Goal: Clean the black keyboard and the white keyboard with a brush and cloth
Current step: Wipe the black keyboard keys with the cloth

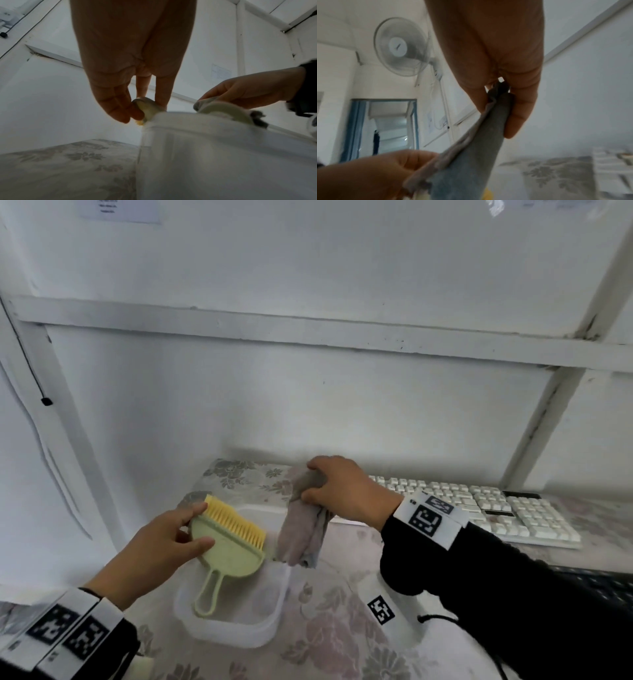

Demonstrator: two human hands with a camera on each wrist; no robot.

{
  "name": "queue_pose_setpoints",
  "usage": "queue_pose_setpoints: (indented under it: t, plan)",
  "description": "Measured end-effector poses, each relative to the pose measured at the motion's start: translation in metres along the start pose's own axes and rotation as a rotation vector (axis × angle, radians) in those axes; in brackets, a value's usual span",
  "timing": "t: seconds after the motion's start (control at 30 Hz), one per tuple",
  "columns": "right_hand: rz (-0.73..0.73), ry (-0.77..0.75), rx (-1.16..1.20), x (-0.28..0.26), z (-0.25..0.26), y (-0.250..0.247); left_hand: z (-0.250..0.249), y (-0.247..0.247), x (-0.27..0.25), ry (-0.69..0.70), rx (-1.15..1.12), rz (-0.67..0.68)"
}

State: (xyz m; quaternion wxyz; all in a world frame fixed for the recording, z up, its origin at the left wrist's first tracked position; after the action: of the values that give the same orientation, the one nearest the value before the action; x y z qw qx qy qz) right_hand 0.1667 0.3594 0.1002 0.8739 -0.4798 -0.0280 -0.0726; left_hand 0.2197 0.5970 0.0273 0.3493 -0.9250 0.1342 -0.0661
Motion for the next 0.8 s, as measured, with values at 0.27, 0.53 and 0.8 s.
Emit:
queue_pose_setpoints:
  t: [0.27,0.53,0.8]
  plan:
    - [-0.194,0.148,0.4,-0.052,-0.08,-0.057,-0.054,0.01,-0.007,0.135,0.333,-0.043]
    - [-0.359,0.231,0.462,-0.122,-0.142,-0.106,-0.198,0.112,-0.052,0.373,-0.1,0.341]
    - [-0.436,0.223,0.312,-0.188,-0.198,-0.151,-0.291,0.223,-0.093,0.238,-0.45,0.6]
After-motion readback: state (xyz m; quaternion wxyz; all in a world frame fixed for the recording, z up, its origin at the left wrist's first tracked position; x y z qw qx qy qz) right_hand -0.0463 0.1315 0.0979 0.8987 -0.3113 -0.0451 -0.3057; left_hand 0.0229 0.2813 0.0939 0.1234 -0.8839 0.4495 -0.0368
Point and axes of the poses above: each hand's wrist, its own x-axis towards the middle knuckle, its own y-axis out of the palm, z = x × y, the point moved 2 cm from there along x, towards the middle knuckle, and after that the axes turned 4 degrees about -z, right-handed, at the moved point
